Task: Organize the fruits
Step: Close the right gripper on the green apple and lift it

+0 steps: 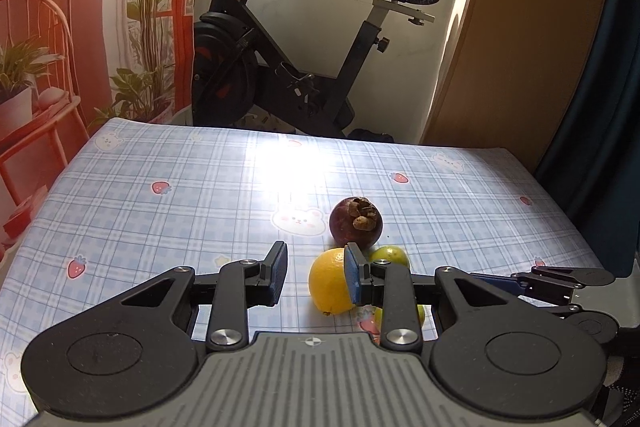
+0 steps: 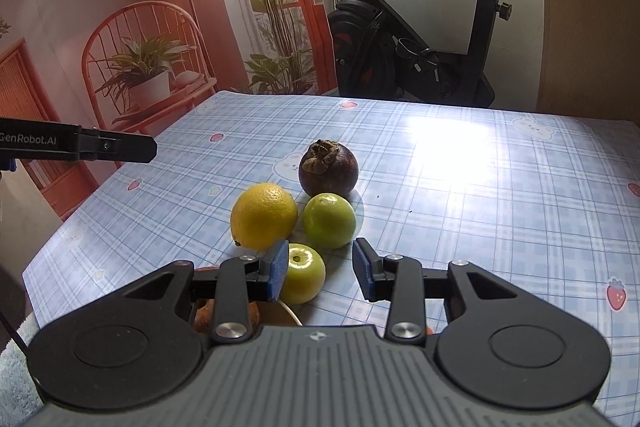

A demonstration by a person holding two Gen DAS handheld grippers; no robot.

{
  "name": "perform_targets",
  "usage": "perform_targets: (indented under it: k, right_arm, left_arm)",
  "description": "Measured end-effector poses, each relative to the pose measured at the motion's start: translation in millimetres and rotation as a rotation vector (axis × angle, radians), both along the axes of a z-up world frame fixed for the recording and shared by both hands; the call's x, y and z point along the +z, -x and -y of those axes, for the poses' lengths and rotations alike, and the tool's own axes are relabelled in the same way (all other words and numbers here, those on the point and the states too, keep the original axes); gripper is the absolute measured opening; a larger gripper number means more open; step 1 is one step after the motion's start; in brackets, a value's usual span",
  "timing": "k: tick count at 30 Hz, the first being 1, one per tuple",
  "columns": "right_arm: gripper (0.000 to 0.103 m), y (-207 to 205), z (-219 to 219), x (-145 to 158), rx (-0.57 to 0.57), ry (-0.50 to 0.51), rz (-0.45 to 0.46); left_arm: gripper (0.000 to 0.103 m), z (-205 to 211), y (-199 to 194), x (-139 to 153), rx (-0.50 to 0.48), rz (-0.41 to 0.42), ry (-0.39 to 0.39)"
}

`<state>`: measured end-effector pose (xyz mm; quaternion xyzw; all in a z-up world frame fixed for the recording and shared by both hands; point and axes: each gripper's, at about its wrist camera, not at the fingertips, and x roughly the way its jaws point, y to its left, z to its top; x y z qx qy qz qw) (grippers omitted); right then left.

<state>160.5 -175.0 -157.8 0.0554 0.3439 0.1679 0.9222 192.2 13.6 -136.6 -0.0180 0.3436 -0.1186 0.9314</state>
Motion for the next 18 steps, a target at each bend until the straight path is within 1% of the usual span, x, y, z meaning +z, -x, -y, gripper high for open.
perform_targets:
  k: [5, 8, 9, 11, 12, 18]
  right_arm:
    - [0.039, -13, -10, -12, 0.041, -0.009, -0.047]
    - [0.039, -19, -14, -19, 0.047, -0.005, -0.067]
    - [0.041, -20, -14, -20, 0.046, -0.016, -0.071]
    - [0.048, -24, -13, -22, 0.044, -0.033, -0.084]
    - [0.049, -26, -14, -23, 0.045, -0.039, -0.090]
    - [0.050, -31, -20, -26, 0.071, -0.063, -0.115]
  left_arm:
    - [0.032, -2, -11, -13, -0.022, -0.038, 0.011]
    - [0.032, -4, -16, -18, -0.022, -0.054, 0.017]
    - [0.032, -4, -17, -20, -0.021, -0.059, 0.022]
    - [0.032, -7, -21, -22, -0.021, -0.070, 0.030]
    - [0.032, -8, -21, -23, -0.022, -0.074, 0.033]
    - [0.032, -10, -27, -28, -0.023, -0.096, 0.047]
